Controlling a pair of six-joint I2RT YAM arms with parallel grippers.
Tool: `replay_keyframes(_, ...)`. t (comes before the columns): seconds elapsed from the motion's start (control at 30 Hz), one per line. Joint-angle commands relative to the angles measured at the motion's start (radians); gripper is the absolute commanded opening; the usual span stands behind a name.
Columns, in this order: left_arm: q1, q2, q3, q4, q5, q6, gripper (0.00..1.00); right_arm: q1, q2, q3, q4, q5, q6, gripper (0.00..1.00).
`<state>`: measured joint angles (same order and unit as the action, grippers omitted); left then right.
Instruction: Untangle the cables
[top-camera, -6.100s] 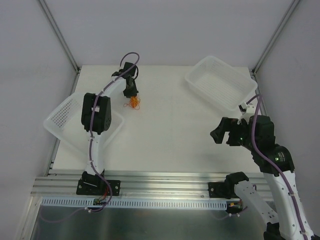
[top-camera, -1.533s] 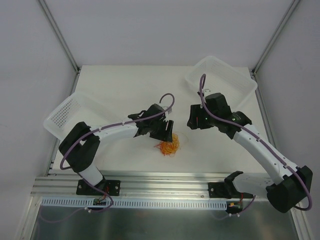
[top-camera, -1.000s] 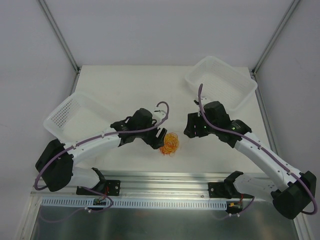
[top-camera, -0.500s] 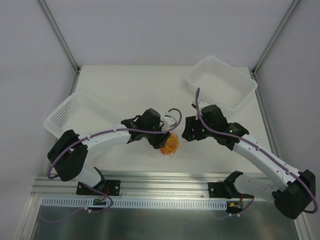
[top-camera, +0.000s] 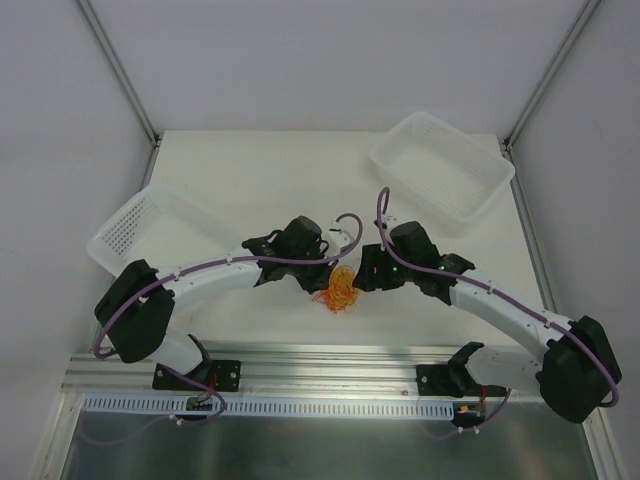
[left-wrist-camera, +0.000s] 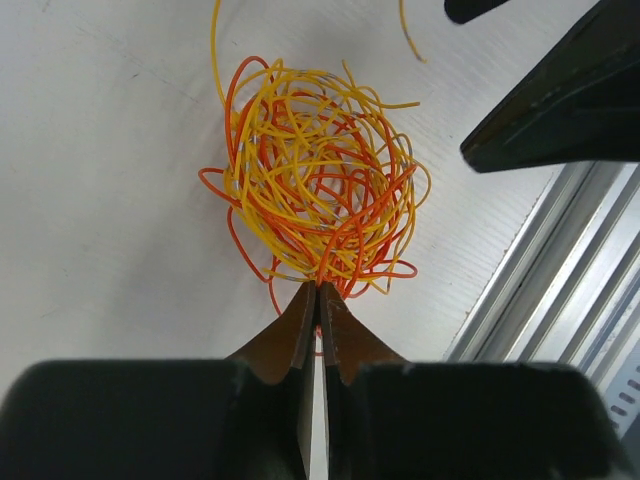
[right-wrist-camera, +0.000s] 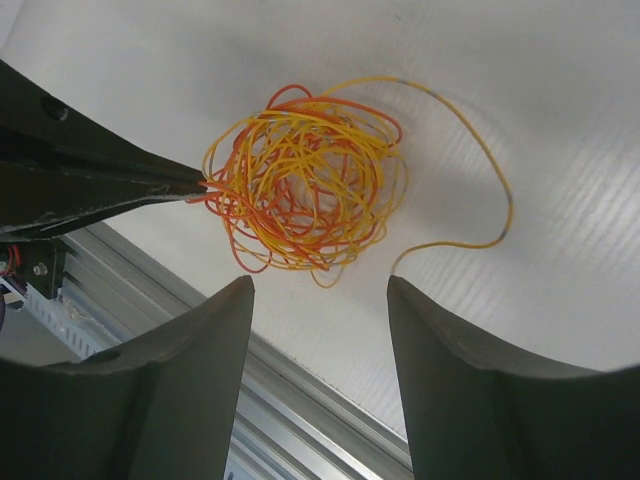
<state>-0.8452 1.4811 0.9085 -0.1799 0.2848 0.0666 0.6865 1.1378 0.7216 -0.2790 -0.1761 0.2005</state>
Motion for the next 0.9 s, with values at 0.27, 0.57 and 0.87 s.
replay_keyframes(0.27, -0.011, -0.045, 0.027, 0.03, 0.008, -0.296, 0.0, 0.008, 0.106, -0.054, 0.274, -0.125, 0.051, 0.59)
replay_keyframes(0.57, -0.011, -0.056, 0.023, 0.072, -0.094, -0.458, 0.0, 0.044, 0.207, -0.048, 0.307, -0.105, 0.057, 0.64)
replay_keyframes(0.87, -0.006, -0.126, 0.012, 0.089, -0.157, -0.49, 0.0, 0.07, 0.319, -0.005, 0.178, 0.088, 0.094, 0.46)
